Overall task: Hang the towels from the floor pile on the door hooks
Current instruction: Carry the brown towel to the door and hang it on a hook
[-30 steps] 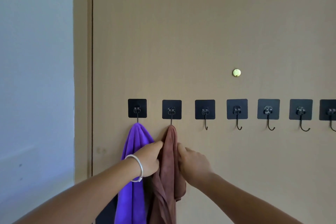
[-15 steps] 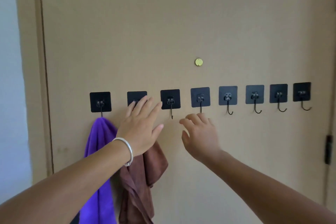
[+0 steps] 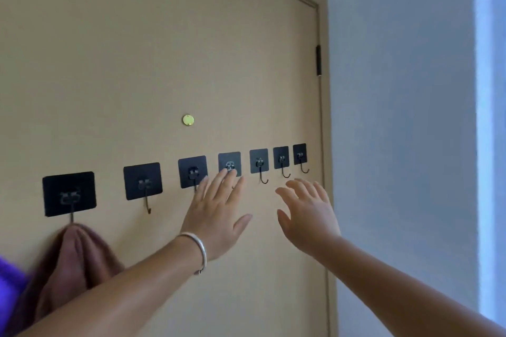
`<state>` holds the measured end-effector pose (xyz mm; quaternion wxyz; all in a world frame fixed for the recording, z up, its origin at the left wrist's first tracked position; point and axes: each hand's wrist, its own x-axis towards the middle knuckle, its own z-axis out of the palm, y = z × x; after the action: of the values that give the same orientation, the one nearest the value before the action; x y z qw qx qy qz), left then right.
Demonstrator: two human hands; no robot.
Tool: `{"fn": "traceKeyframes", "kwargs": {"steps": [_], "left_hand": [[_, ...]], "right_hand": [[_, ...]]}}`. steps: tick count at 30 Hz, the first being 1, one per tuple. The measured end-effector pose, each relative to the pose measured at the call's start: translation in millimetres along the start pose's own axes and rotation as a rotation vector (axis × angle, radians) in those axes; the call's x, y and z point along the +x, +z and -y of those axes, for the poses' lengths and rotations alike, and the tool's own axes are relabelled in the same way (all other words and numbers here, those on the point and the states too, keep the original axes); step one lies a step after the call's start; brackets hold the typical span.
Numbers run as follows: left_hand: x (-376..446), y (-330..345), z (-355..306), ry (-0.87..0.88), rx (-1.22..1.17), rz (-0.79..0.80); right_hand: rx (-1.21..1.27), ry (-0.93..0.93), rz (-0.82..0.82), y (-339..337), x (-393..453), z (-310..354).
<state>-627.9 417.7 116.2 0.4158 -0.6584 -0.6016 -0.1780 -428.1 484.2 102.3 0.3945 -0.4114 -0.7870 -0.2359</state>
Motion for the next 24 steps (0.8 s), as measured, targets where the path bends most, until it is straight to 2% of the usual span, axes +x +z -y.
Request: {"fn": "traceKeyframes", "kwargs": {"steps": [5,12,24], "left_hand": [[20.3,5.0,-66.0,0.133,-0.195,-0.034],[42.8,-21.7,-196.7,0.343,-0.482,-0.101],[35.1,-154.9,-456.5,0.700,-0.886,-0.240]], "right_hand": [[-0.154,0.148,0.057,-47.7,-50.4,-49.9],[-0.441,0.360,0.130,-145.9,-134.0,-114.5],[-0.892,0.730,0.161,-366.3,-301.9,-183.9]]}}
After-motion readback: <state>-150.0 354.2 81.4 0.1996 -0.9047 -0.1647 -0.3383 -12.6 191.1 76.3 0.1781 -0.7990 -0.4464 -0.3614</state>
